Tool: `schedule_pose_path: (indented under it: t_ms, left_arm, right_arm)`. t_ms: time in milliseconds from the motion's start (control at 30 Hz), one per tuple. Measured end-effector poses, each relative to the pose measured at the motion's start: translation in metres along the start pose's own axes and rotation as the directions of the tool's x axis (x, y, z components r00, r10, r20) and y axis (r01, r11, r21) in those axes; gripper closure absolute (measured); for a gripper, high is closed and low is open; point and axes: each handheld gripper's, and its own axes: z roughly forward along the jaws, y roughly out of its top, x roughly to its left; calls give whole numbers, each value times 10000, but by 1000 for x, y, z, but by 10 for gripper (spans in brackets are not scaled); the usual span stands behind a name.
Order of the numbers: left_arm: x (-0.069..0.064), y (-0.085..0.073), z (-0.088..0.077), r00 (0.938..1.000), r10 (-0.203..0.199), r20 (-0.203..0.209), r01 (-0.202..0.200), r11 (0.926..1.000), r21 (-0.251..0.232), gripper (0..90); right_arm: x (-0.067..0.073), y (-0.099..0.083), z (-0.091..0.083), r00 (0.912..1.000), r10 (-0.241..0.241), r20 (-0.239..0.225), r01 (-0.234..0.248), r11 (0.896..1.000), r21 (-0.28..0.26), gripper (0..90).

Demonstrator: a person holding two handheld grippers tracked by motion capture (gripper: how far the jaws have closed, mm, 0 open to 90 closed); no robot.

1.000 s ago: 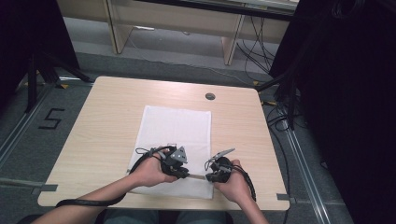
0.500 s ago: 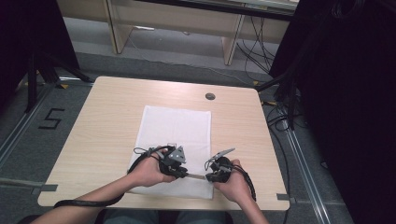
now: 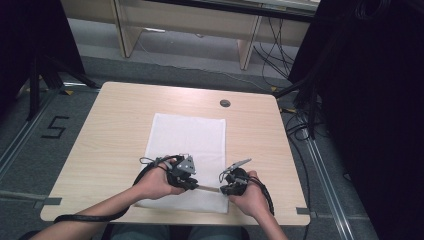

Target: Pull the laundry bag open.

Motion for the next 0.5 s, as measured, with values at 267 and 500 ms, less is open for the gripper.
schedule_pose_path:
  t_ms: [267,500]
  left_arm:
    - [2,-2,-5,9999,100,-92,-99,9999,92,819]
    - [3,-3,-7,10000,-39,-34,39,10000,-8,819]
  right_arm:
    - [0,0,0,10000,-10,0,10,10000,1,900]
    - [0,0,0,10000,-8,-11,8,10000,17,900]
